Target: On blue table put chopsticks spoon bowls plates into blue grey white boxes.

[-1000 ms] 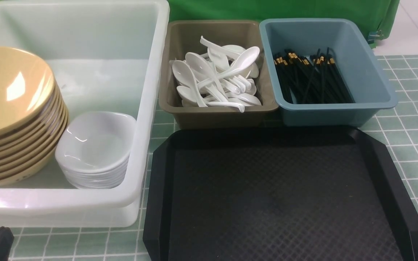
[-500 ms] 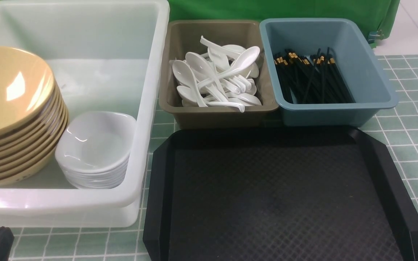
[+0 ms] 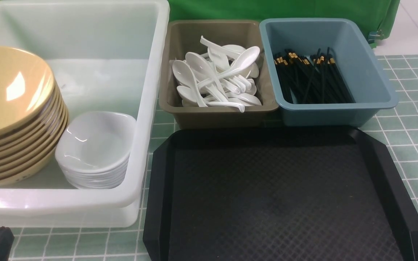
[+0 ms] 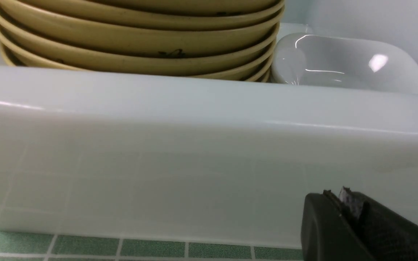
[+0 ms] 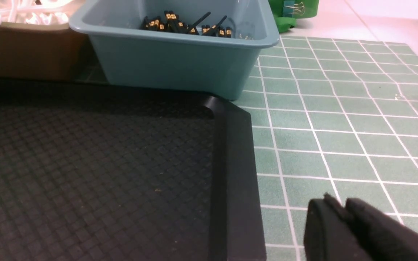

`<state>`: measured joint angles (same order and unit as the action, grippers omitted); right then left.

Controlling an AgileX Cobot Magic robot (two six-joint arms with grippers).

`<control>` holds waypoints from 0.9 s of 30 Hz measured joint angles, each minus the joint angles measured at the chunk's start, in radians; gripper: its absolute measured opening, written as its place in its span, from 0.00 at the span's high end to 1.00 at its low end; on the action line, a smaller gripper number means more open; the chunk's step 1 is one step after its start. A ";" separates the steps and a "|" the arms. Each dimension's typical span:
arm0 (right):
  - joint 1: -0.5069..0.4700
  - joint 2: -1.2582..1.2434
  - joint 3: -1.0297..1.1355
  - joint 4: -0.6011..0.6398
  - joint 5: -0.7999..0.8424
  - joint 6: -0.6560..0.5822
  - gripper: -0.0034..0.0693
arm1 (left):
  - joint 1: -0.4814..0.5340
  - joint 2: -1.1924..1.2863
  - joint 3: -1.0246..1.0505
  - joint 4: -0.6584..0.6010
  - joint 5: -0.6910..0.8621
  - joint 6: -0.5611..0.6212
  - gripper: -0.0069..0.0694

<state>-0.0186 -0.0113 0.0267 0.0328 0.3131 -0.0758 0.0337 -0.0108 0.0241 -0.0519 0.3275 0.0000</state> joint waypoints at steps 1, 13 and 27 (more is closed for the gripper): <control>0.000 0.000 0.000 0.000 0.000 0.000 0.80 | 0.000 0.000 0.000 0.000 0.000 0.000 0.91; 0.000 0.000 0.000 0.000 0.000 0.000 0.79 | 0.000 0.000 0.000 0.000 0.000 0.000 0.91; 0.000 0.000 0.000 0.000 0.000 0.000 0.76 | 0.000 0.000 0.000 0.000 0.000 0.000 0.91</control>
<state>-0.0186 -0.0113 0.0267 0.0328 0.3131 -0.0758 0.0337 -0.0108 0.0241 -0.0519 0.3275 0.0000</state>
